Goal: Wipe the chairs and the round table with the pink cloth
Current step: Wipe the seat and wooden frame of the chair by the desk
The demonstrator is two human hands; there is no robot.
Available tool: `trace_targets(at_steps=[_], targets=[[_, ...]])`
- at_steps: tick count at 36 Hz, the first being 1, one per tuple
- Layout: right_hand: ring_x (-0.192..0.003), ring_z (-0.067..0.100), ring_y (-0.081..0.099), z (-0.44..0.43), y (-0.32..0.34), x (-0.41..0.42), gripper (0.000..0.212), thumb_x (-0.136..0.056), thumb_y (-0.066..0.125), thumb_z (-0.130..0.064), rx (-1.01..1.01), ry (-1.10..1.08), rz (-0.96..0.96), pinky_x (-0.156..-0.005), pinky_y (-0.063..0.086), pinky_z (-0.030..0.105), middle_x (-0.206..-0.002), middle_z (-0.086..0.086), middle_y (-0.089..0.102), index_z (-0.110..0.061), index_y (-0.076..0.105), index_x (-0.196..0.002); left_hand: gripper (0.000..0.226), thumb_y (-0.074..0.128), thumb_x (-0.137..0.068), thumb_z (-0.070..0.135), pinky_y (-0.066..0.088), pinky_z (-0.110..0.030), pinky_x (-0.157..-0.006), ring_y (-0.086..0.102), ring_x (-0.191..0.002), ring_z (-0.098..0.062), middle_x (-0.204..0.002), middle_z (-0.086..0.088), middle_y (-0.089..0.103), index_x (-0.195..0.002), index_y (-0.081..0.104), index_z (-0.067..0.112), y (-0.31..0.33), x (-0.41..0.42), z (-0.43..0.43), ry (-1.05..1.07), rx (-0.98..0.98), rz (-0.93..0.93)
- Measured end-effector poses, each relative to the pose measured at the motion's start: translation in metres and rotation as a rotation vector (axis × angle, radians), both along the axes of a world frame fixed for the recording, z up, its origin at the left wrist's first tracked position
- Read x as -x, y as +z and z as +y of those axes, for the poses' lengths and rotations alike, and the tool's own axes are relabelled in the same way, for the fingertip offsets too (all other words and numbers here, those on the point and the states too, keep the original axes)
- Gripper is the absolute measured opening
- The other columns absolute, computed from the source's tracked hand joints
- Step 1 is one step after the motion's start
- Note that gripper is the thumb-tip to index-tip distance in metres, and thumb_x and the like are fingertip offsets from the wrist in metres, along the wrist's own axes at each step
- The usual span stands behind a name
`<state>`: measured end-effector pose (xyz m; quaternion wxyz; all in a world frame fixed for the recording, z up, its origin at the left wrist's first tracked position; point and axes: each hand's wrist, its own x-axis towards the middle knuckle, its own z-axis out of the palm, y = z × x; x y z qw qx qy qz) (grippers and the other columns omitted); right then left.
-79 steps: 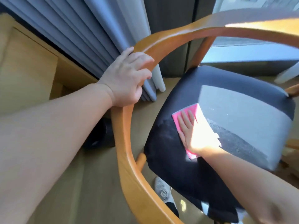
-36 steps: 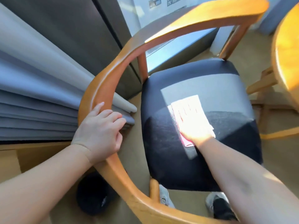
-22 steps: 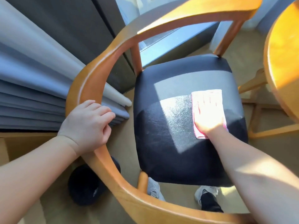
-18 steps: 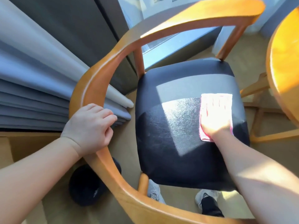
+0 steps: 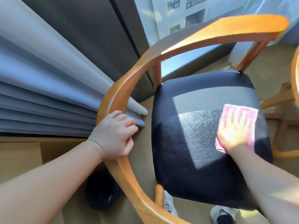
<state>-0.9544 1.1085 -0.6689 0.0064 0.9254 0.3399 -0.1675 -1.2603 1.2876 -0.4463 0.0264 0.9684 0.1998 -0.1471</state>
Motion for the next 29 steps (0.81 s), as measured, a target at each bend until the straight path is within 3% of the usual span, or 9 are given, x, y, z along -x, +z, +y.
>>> trace_targets(at_steps=[3,6,10,12,15,19,24,26,29], targets=[[-0.145,0.047,0.010,0.018,-0.006,0.026,0.065,-0.093,0.008,-0.025,-0.012,0.364,-0.018,-0.117,0.006,0.060,-0.158,0.026,0.016,0.000,0.013,-0.153,0.027,0.052,-0.071,0.019,0.038,-0.043,-0.100,0.058,-0.093,-0.029,-0.098,-0.007,0.064,-0.089,0.070,0.011,-0.001,-0.014,0.020,0.092,-0.036,-0.043],[-0.142,0.048,0.022,0.044,-0.009,0.066,0.060,-0.092,0.032,-0.020,-0.140,0.479,0.057,-0.113,0.020,0.063,-0.152,0.027,0.032,0.000,0.030,-0.149,0.037,0.056,-0.074,0.010,0.033,-0.046,-0.103,0.045,-0.116,-0.036,-0.123,-0.017,0.052,-0.111,0.062,0.003,-0.008,-0.038,0.047,0.264,-0.112,-0.086],[-0.137,0.044,0.030,0.068,-0.024,0.110,0.067,-0.082,0.045,-0.013,-0.265,0.598,0.257,-0.107,0.029,0.059,-0.151,0.021,0.032,-0.006,0.034,-0.147,0.059,0.041,-0.092,0.005,0.026,-0.039,-0.107,0.024,-0.135,-0.030,-0.152,-0.015,0.018,-0.146,0.018,0.003,-0.024,-0.059,0.075,0.457,-0.141,0.071],[-0.145,0.035,0.025,0.069,-0.031,0.120,0.057,-0.096,0.034,-0.016,-0.317,0.586,0.326,-0.110,0.032,0.056,-0.158,0.016,0.024,-0.008,0.026,-0.152,0.061,0.038,-0.092,0.003,0.036,-0.038,-0.097,0.035,-0.125,-0.030,-0.149,-0.016,0.021,-0.147,0.010,0.001,-0.031,-0.064,0.085,0.447,-0.176,0.109],[-0.148,0.029,0.018,0.070,-0.037,0.122,0.051,-0.102,0.036,-0.018,-0.375,0.595,0.359,-0.118,0.020,0.048,-0.160,0.007,0.020,-0.012,0.026,-0.152,0.058,0.039,-0.093,0.005,0.037,-0.035,-0.075,0.044,-0.105,-0.028,-0.137,-0.013,0.033,-0.145,0.014,0.004,-0.036,-0.071,0.097,0.466,-0.148,0.089],[-0.138,0.046,0.031,0.079,-0.025,0.128,0.047,-0.098,0.037,-0.021,-0.429,0.744,0.302,-0.115,0.018,0.046,-0.147,0.016,0.043,-0.003,0.051,-0.139,0.059,0.041,-0.096,0.016,0.032,-0.037,-0.067,0.043,-0.087,-0.025,-0.130,-0.013,0.038,-0.145,0.010,0.007,-0.041,-0.087,0.116,0.514,-0.099,0.144],[-0.136,0.049,0.032,0.080,-0.017,0.133,0.047,-0.088,0.065,-0.003,-0.561,0.650,0.327,-0.115,0.020,0.045,-0.144,0.021,0.045,0.002,0.055,-0.133,0.052,0.040,-0.098,0.033,0.041,-0.039,-0.064,0.052,-0.083,-0.026,-0.105,-0.010,0.053,-0.140,0.019,0.012,-0.050,-0.118,0.140,0.557,-0.018,0.047],[-0.135,0.050,0.033,0.082,-0.018,0.134,0.048,-0.086,0.067,-0.001,-0.580,0.645,0.325,-0.115,0.020,0.045,-0.143,0.022,0.046,0.003,0.055,-0.132,0.041,0.041,-0.097,0.036,0.045,-0.039,-0.062,0.056,-0.077,-0.026,-0.090,-0.006,0.056,-0.128,0.027,0.014,-0.053,-0.122,0.145,0.579,0.010,0.013],[-0.136,0.049,0.032,0.082,-0.022,0.135,0.044,-0.090,0.062,-0.004,-0.578,0.645,0.327,-0.117,0.019,0.044,-0.144,0.021,0.045,0.002,0.055,-0.133,0.030,0.042,-0.096,0.041,0.038,-0.031,-0.052,0.053,-0.065,-0.019,-0.076,-0.001,0.050,-0.107,0.032,0.015,-0.054,-0.119,0.150,0.566,0.088,-0.046]])
